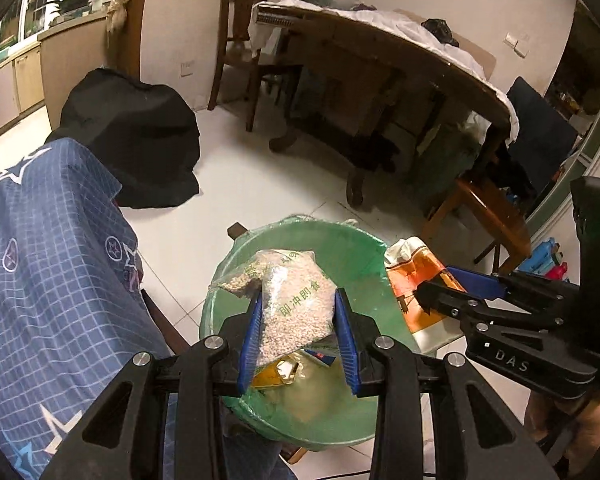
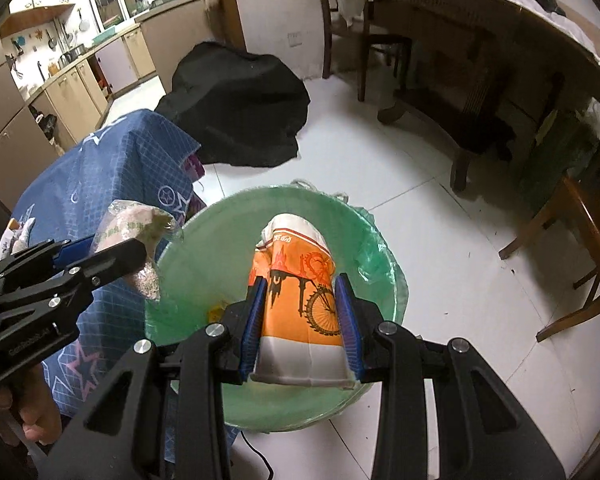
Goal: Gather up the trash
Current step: 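Carry the rice bag and paper cup over the green bin and release both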
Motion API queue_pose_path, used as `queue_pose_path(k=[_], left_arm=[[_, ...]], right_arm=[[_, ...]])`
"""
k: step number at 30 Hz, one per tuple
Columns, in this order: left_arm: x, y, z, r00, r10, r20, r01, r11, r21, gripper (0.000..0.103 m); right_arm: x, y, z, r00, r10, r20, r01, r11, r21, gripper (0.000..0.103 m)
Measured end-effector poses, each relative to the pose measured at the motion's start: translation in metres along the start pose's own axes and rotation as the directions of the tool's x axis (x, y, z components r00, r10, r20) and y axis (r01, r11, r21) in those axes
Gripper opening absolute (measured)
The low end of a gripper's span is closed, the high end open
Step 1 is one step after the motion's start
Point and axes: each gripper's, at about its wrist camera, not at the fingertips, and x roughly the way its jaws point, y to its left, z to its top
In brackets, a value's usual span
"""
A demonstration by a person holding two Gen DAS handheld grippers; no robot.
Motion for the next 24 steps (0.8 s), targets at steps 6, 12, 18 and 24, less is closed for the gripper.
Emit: queue_pose_path(k=[6,12,18,24], left_arm=[[0.01,0.009,-0.005,1.0,0.003,-0.009,-0.003,1.0,0.006,0.035],[0.008,0.001,-0.009,1.0,0.0,-0.02,0.0,1.0,0.018,0.036],[0.01,0.0,-0.009,1.0,0.018,-0.019,-0.017,1.0,0.02,0.044],[0.005,0.002,-0.007,1.0,0.028,0.0,-0.028,0.999,0.023,0.06]], right_arm=[[0.008,-0.005,-0.004,1.0,0.004,-0.008,-0.004,1.0,0.002,0.034],[0.008,-0.006,-0.001,1.0,0.006,-0.005,-0.006,1.0,0.007,0.034],[0.011,-0.009,-0.002,1.0,0.012,0.001,-0.012,1.0,0.017,0.037],[0.01,-0.011,-0.004,1.0,0.017,0.013,-0.017,0.999,0.027,0.047]])
